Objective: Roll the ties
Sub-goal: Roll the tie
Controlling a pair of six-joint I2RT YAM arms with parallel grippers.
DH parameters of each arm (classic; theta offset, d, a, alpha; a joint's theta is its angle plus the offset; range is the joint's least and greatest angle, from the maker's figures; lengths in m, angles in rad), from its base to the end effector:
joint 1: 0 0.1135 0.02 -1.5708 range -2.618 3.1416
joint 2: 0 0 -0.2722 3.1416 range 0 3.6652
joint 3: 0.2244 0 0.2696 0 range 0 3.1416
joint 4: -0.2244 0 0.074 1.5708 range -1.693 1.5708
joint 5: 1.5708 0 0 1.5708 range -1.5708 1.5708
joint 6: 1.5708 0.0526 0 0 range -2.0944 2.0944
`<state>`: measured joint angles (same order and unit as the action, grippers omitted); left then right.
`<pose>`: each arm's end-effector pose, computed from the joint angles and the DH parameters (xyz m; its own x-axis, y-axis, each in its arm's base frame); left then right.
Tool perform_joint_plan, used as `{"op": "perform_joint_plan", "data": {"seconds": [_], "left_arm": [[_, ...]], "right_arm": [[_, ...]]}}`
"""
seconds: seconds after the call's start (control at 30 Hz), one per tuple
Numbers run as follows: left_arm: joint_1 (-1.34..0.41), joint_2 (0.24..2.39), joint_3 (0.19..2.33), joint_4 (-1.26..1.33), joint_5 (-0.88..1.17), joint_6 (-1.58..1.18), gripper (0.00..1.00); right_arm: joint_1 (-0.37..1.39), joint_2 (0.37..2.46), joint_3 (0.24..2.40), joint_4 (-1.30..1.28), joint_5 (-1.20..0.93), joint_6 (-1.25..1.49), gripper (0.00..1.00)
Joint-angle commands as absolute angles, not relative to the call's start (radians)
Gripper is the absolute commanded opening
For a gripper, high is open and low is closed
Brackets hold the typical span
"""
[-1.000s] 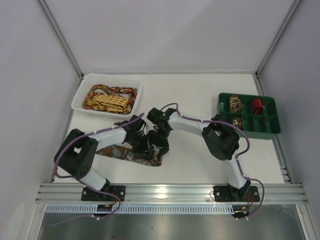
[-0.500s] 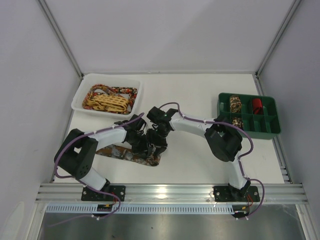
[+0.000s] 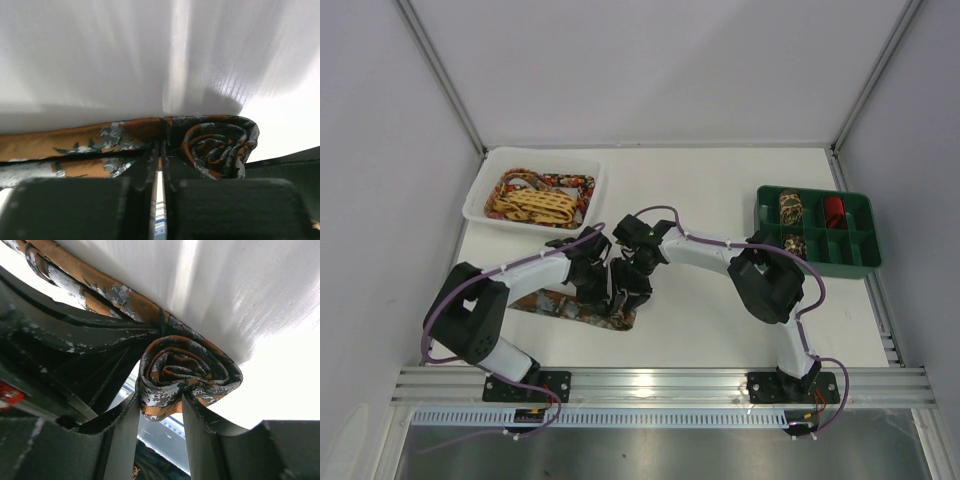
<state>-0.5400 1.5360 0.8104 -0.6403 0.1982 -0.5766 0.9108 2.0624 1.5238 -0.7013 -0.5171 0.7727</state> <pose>0.2284 -0.1490 0.1331 -0.9975 -0.0252 -0.0655 -0.0064 0.9621 -0.2725 0.2516 0.3665 0.1569 -0.9633 -0.2515 0.0937 -0.1574 0.8123 0.5616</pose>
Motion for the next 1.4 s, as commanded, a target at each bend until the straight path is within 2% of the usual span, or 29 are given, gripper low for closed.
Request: {"op": "perform_joint_plan", "data": {"seconds": [0.0,0.13,0.27,0.4,0.47,0.77,1.17,1.37], "left_arm": [[-0.531,1.494,0.845,-0.663,0.147,-0.583,0.11],[-0.523,1.483,0.845,-0.664,0.123,-0.578,0.17],[-0.483,1.435,0.836,-0.673,0.084,-0.575,0.19],[-0.446,1.367,0.79,-0.638,0.152,-0.574,0.04],[-0.446,1.371,0.782,-0.638,0.169,-0.569,0.01],[-0.442,1.379,0.742,-0.615,0.175,-0.572,0.01],[-0.44,1.419,0.703,-0.549,0.256,-0.583,0.0],[-0.428,1.385,0.79,-0.679,0.097,-0.607,0.01]], "right_arm": [[0.919,2.051,1.522,-0.689,-0.515,0.741,0.44],[0.919,2.057,1.52,-0.693,-0.517,0.733,0.44],[0.922,2.065,1.531,-0.695,-0.523,0.735,0.45],[0.93,2.079,1.554,-0.695,-0.534,0.742,0.47],[0.93,2.088,1.577,-0.698,-0.535,0.747,0.48],[0.945,2.144,1.664,-0.749,-0.522,0.747,0.48],[0.959,2.155,1.664,-0.776,-0.466,0.742,0.47],[0.959,2.157,1.657,-0.756,-0.485,0.745,0.48]]}}
